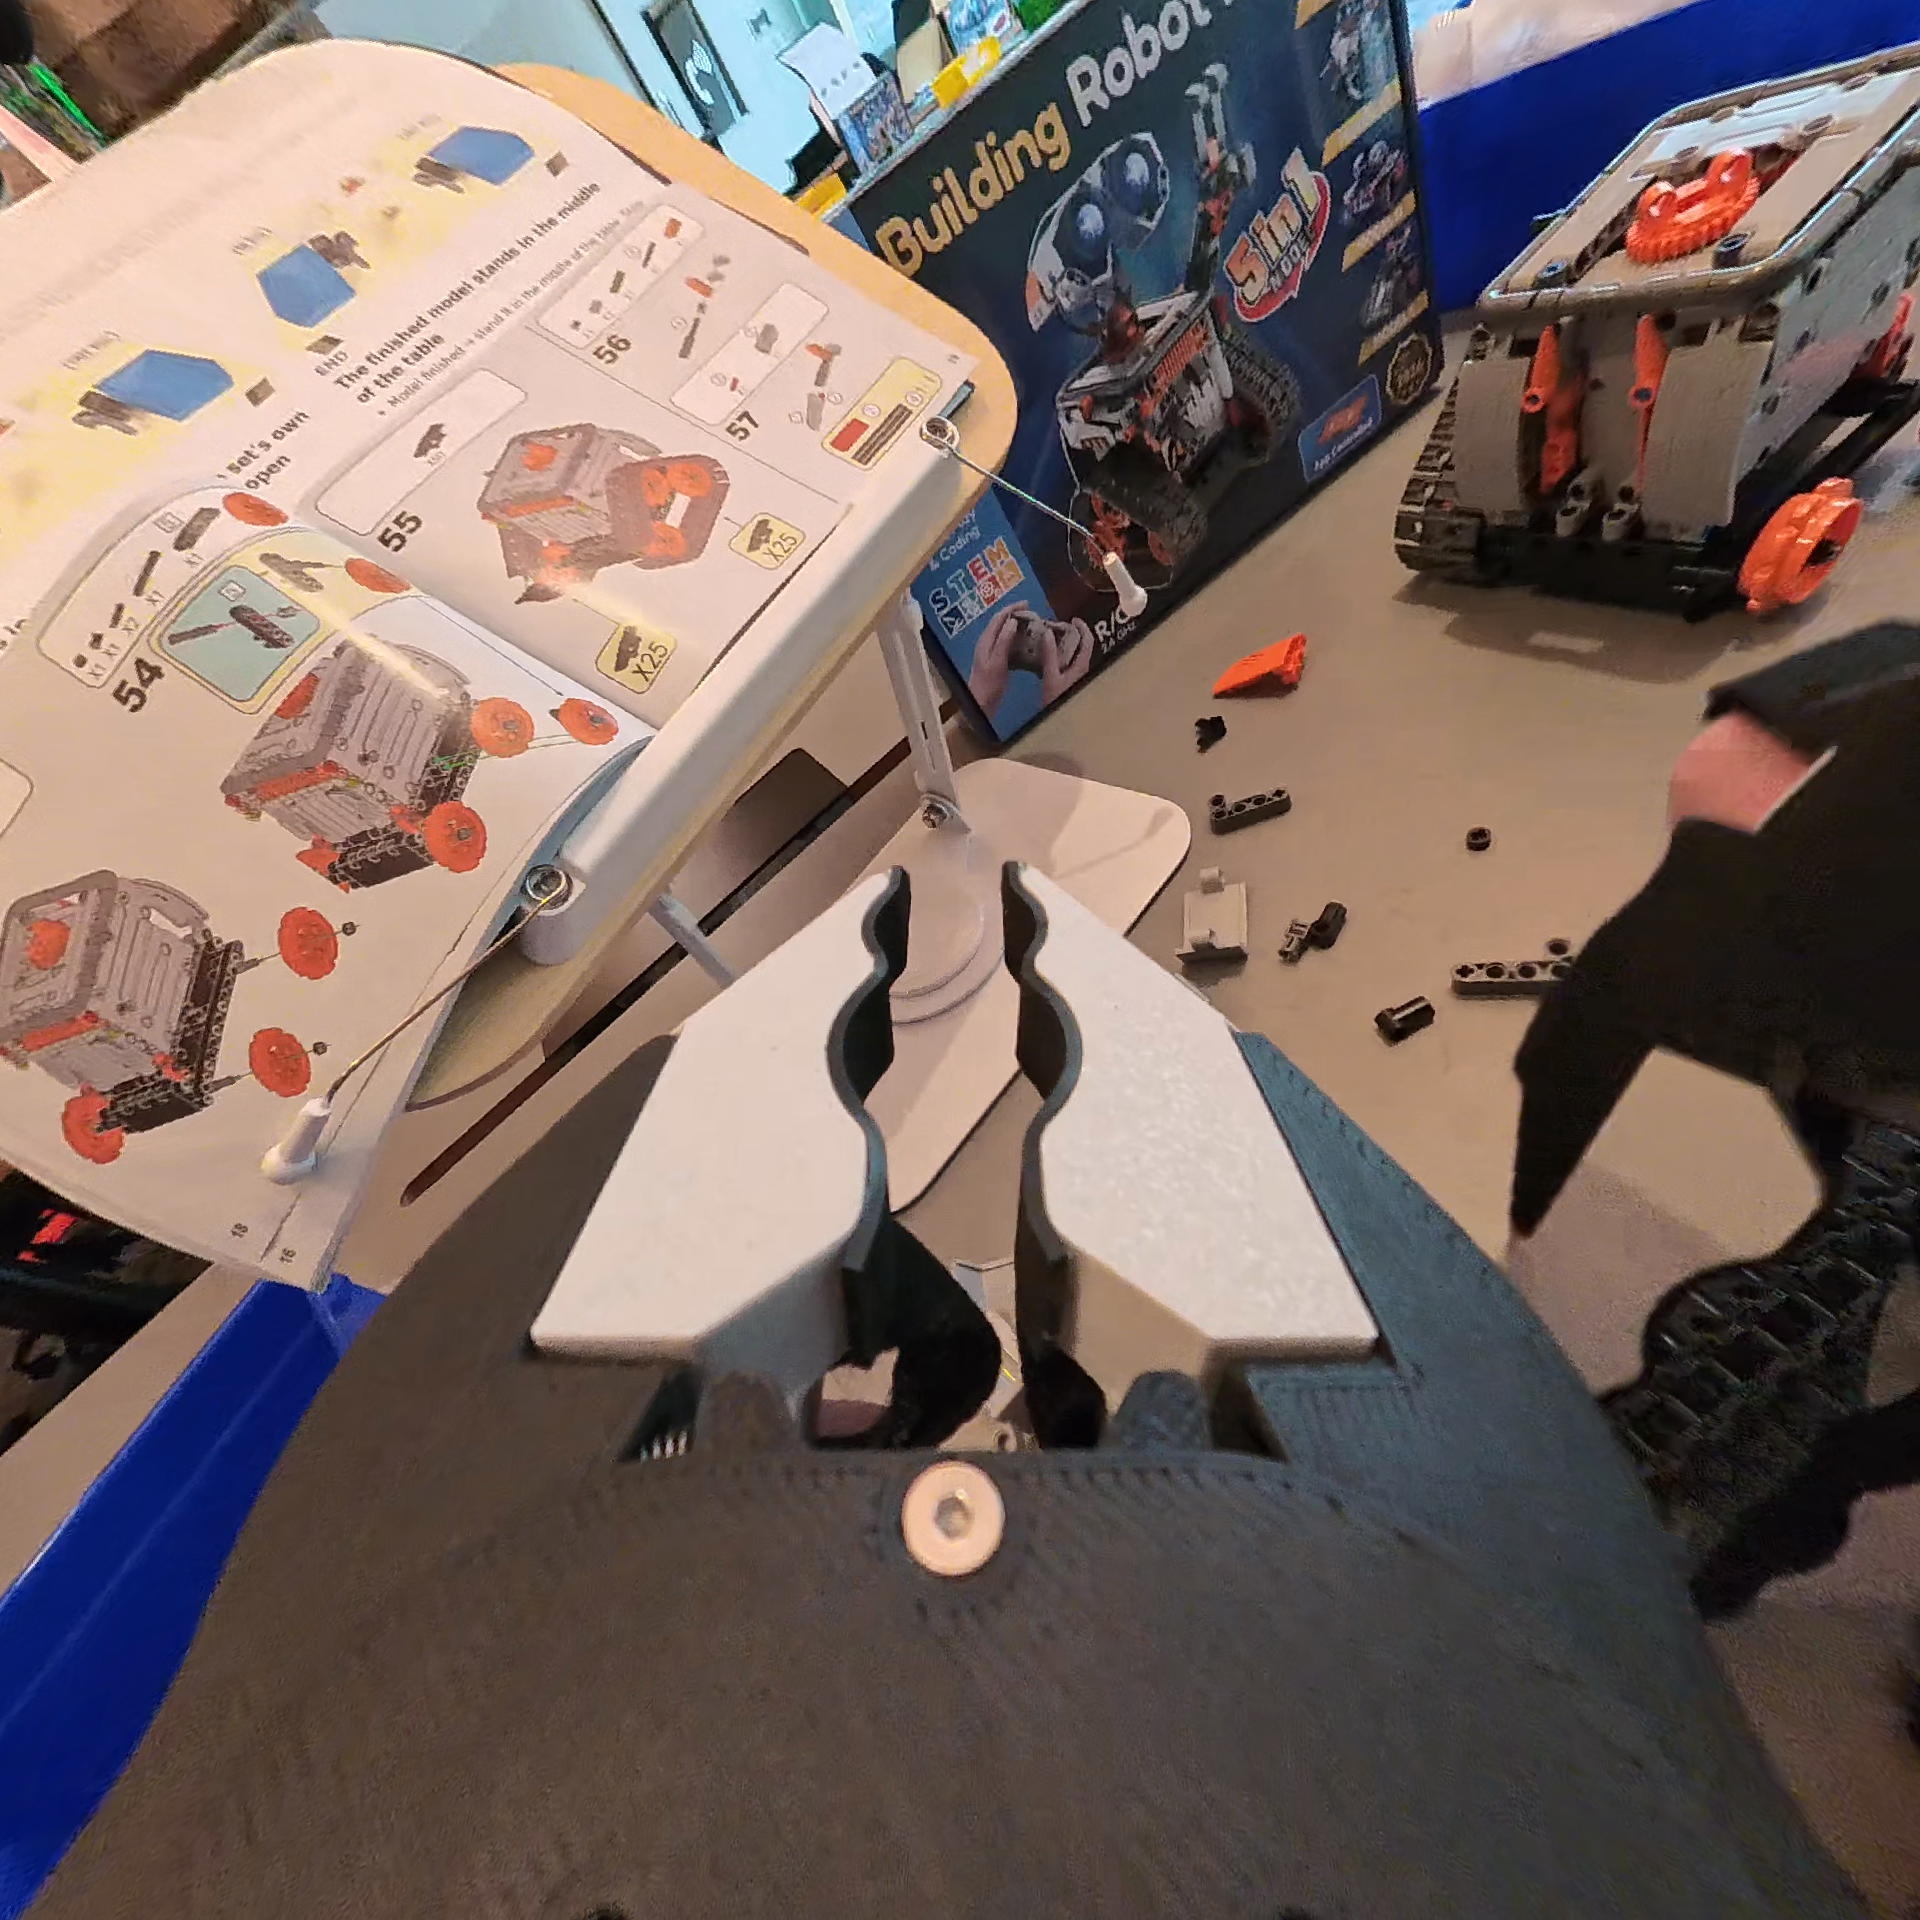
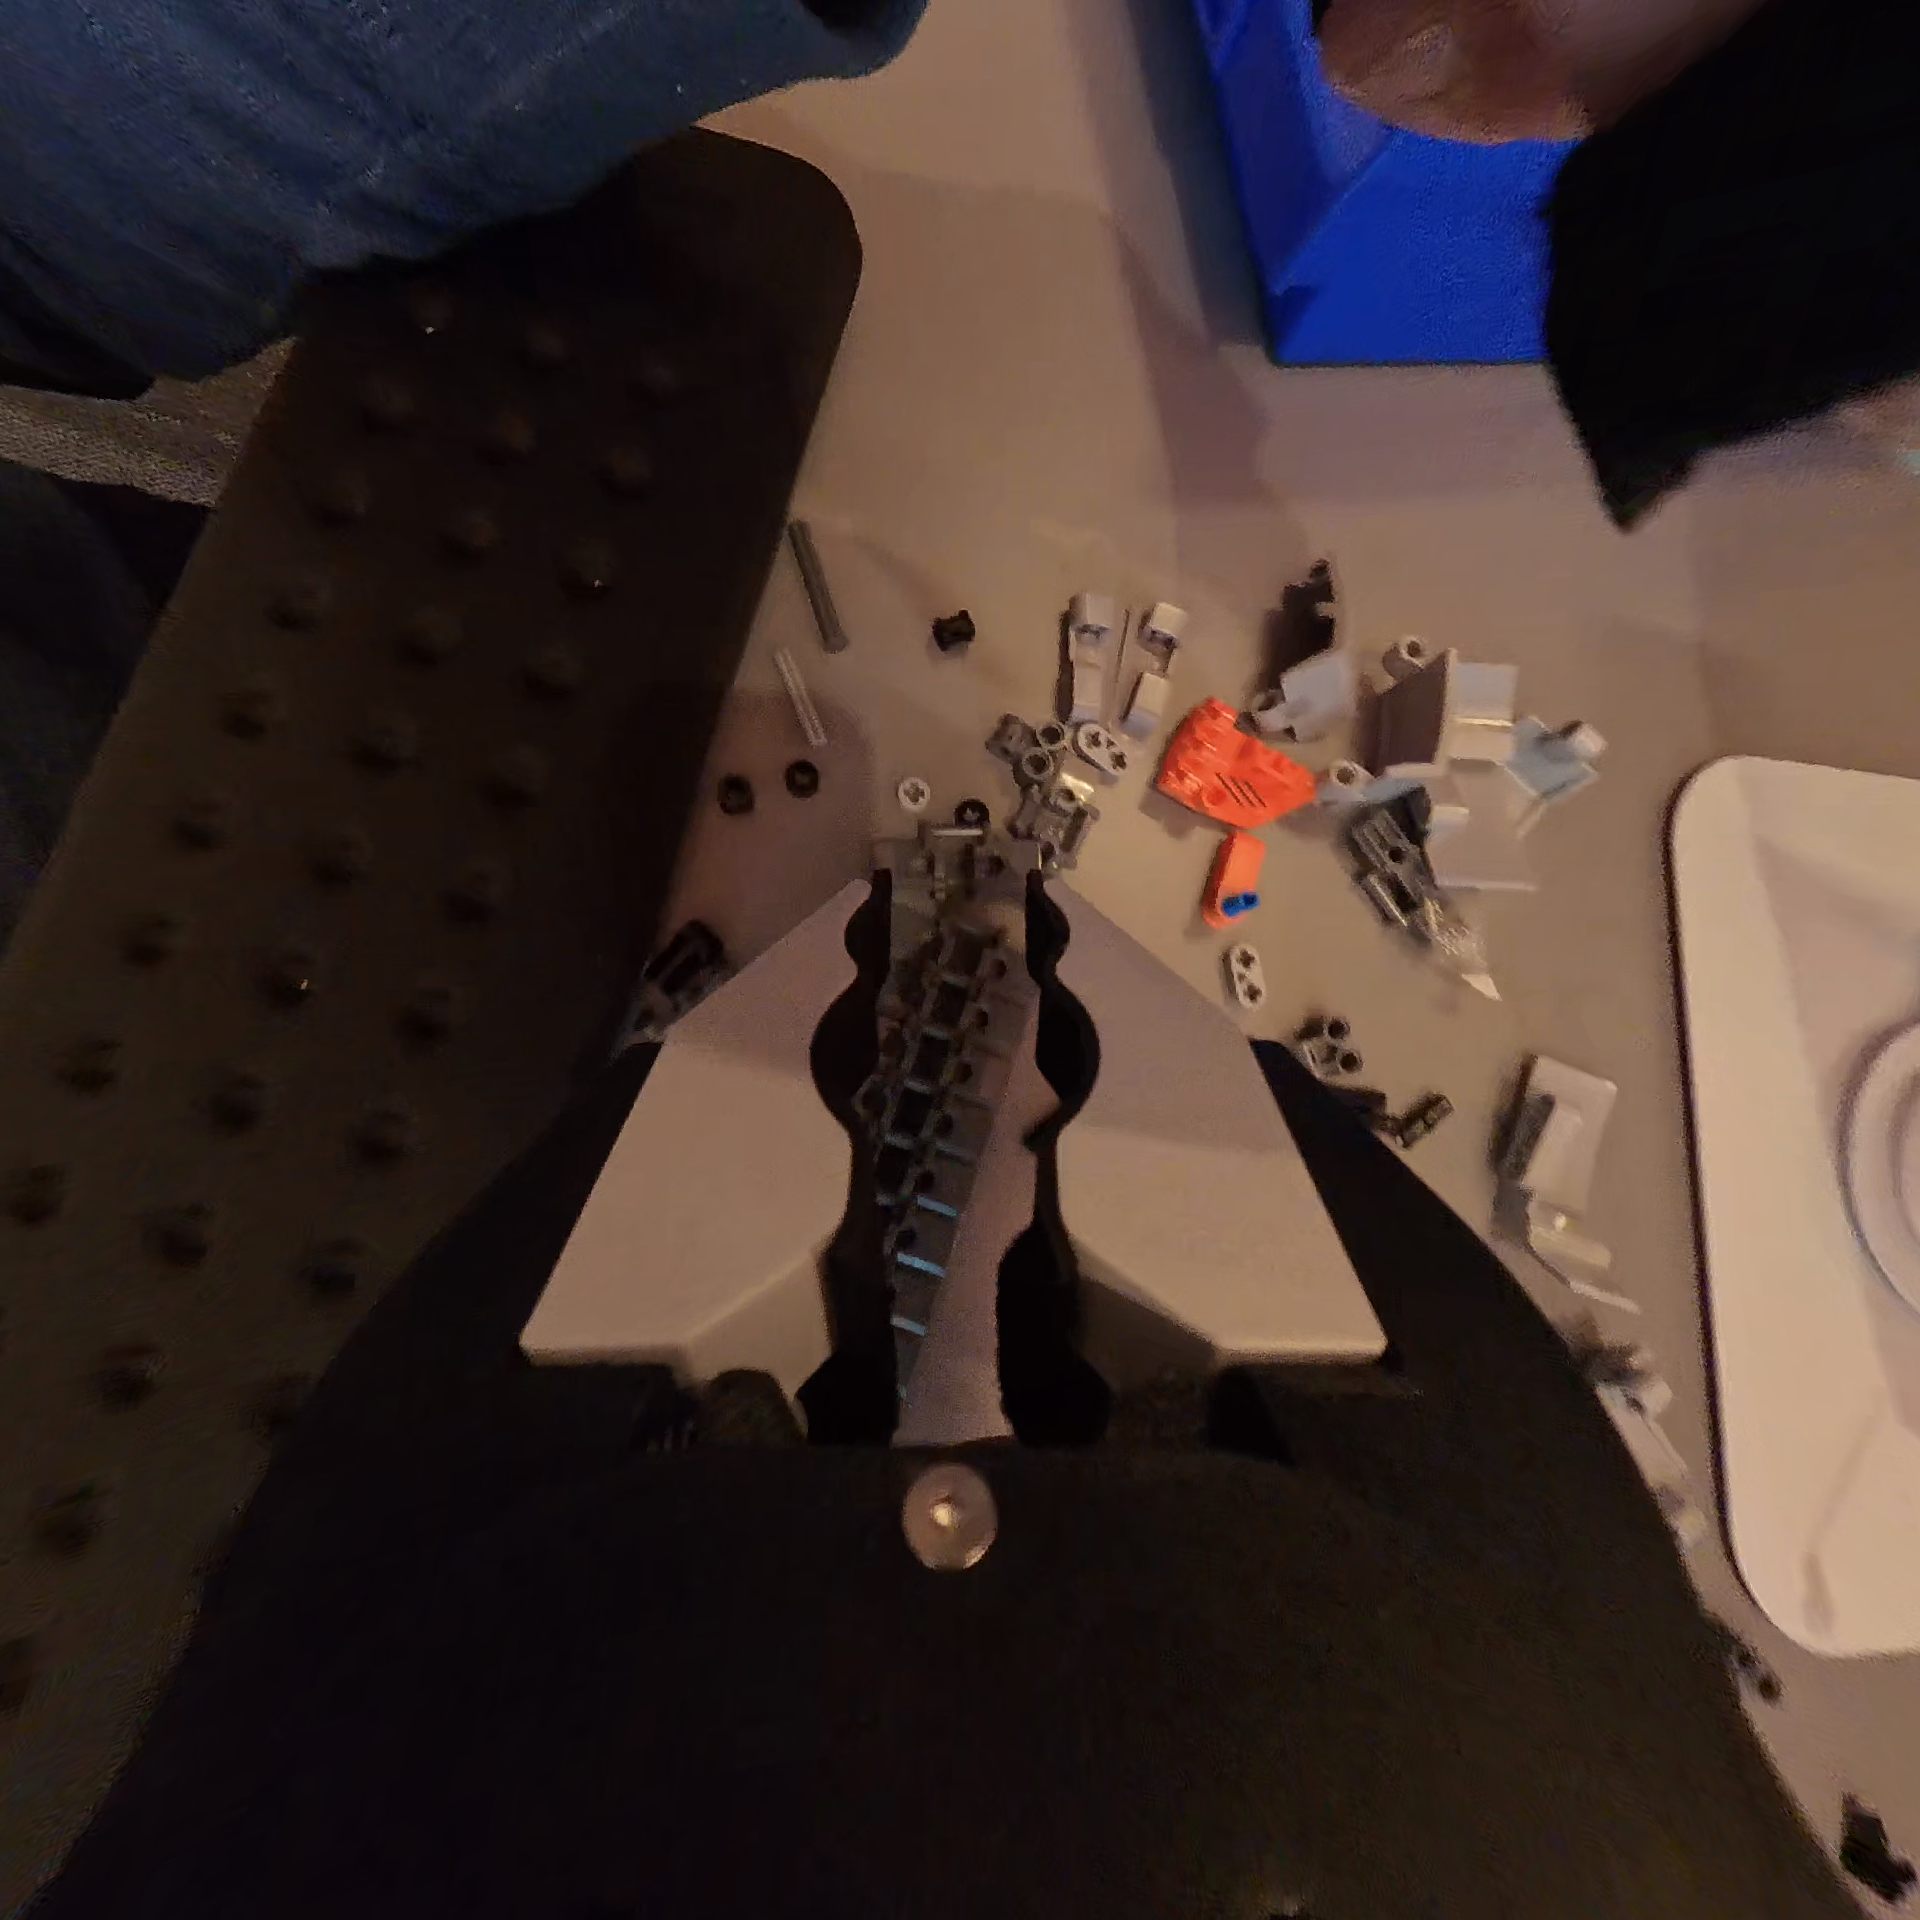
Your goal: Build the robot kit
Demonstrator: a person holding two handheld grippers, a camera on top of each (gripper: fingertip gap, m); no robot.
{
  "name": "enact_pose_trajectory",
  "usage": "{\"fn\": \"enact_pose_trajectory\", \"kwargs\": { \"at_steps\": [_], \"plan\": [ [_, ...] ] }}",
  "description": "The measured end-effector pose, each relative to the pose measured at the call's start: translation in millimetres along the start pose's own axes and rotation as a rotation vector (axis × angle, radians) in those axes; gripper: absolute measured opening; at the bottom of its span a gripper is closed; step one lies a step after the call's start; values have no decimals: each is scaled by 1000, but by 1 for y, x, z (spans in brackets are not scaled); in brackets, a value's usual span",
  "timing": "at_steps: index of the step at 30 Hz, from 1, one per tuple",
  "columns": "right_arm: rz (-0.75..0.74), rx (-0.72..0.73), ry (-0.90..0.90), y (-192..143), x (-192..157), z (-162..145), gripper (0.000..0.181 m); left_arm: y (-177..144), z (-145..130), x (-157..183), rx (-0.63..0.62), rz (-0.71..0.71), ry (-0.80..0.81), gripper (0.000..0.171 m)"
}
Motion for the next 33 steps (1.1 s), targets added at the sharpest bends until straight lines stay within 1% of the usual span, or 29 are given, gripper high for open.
{"fn": "enact_pose_trajectory", "kwargs": {
  "at_steps": [3, 6, 7, 9, 12, 15, 18, 21, 24, 25, 27, 30, 33],
  "plan": [
    [33, -34, -19, 17, -2, 1, 29, 0, 0, 2, 11, -21, -14, 17],
    [52, -55, -9, 28, 0, -1, 23, -1, 2, 1, 25, -26, -31, 17],
    [60, -53, -4, 30, 0, -1, 17, -2, 3, 2, 31, -29, -34, 16],
    [60, -47, 0, 31, 1, 0, 14, -2, 3, 2, 33, -33, -39, 16],
    [68, -52, -4, 30, 1, 1, 12, 0, 0, 1, 26, -38, -43, 17],
    [62, -31, 9, 19, 3, 1, 12, 1, -1, 1, 22, -40, -45, 16],
    [43, 22, 34, -11, 4, -1, 12, 3, -2, 5, 17, -58, -38, 17],
    [-13, 42, 67, -55, 1, -17, 12, 5, -1, 16, 22, -113, -28, 18],
    [-122, -11, 85, -103, -10, -54, 12, 8, 0, 29, 17, -172, 2, 19],
    [-143, -26, 83, -117, -18, -67, 12, 9, 1, 35, 19, -204, 12, 19],
    [-163, -34, 143, -144, -33, -93, 12, 10, 3, 51, 23, -276, 34, 20],
    [-173, -91, 204, -172, -58, -135, 12, 12, 4, 82, 22, -408, 91, 21],
    [-161, -129, 271, -189, -79, -171, 12, 11, 5, 120, 21, -576, 154, 26]
  ]
}}
Point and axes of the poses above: each gripper's, where its closed fingertips meet, y out along the fingers, z out of its top, x = y × z across the jaws, the point moved 5 cm from there along -y, back along the fingers, and after that the axes turned 2 degrees about -x, right-handed, at the moved point
